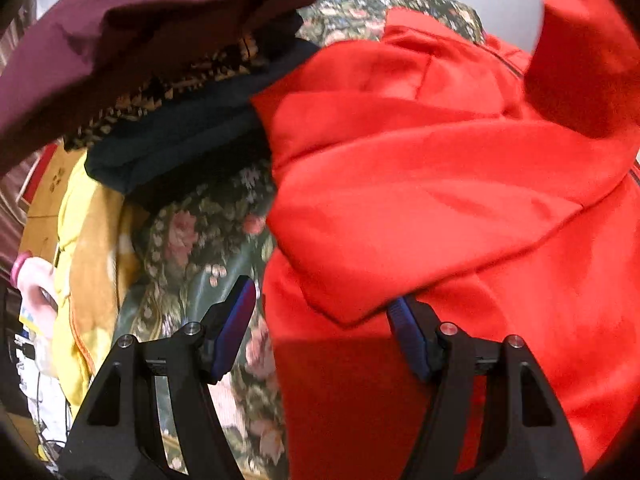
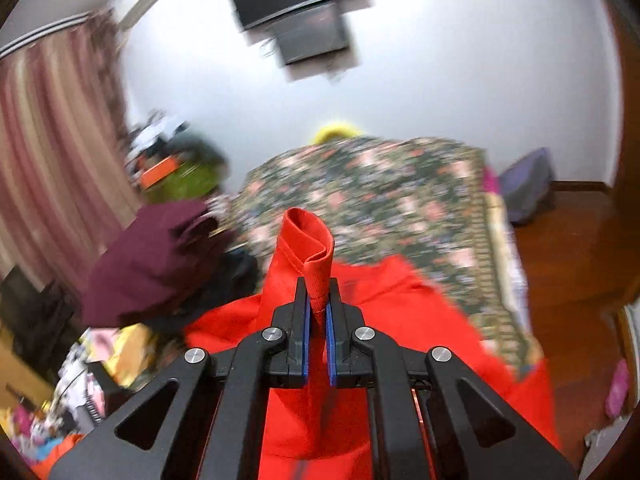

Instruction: Fold large clothes

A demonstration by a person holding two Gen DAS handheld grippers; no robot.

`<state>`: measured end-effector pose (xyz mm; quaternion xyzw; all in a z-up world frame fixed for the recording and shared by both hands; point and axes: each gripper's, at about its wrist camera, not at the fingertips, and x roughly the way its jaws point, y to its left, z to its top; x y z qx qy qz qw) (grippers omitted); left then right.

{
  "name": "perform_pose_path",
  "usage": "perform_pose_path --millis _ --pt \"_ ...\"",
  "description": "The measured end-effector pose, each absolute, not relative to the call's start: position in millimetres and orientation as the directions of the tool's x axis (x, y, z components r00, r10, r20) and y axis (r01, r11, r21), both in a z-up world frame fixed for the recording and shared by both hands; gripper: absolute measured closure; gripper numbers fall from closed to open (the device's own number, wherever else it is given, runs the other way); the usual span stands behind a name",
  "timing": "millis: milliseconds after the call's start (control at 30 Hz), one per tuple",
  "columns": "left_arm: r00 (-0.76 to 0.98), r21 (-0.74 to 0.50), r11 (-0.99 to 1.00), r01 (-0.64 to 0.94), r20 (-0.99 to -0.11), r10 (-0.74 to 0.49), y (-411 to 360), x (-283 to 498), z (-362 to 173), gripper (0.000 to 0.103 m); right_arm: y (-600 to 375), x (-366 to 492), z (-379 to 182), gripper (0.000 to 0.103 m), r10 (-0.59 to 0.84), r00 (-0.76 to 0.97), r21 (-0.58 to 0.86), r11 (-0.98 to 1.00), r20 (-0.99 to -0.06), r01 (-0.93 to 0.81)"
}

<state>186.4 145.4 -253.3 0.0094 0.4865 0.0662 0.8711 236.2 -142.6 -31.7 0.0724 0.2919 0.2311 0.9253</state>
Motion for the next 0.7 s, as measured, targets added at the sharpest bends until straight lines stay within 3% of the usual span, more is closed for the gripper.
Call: perform_pose_path --millis 33,100,167,367,600,700 --pt "0.525 0.071 0.992 -0.103 -0.843 0.115 145.5 188.0 -252.3 0.045 -149.1 236.9 -30.7 0.097 0.456 0.730 0.271 0.890 -0.510 -0.367" --pt "0.539 0.039 0.995 -0.093 -0.838 0.083 147.1 190.0 -250.1 0.082 -169.8 240.3 -40.9 0.097 0.414 0.741 0.277 0.909 -0.528 -0.310" --pt "0.552 0.033 0.994 -0.106 -0.829 0.086 146.7 190.4 -245.8 0.091 -182.6 243.3 -51.2 0.097 0.387 0.739 0.281 0.920 -0.552 -0.272" --pt "0.611 0.032 0.990 -0.137 -0.784 0.110 154.7 181.3 -228.4 0.098 -215.0 235.1 -89.6 0.097 0.352 0.698 0.313 0.931 -0.624 -0.190" --pt "0.564 0.039 0.987 -0.155 -0.817 0.120 159.8 176.5 -244.5 0.097 -251.1 213.8 -138.7 0.097 0.370 0.603 0.386 0.916 -0.707 -0.109" --pt "0.546 0.046 0.986 -0.163 -0.828 0.129 158.2 175.2 -253.2 0.097 -249.8 202.9 -150.8 0.097 0.354 0.567 0.354 0.928 -0.744 -0.115"
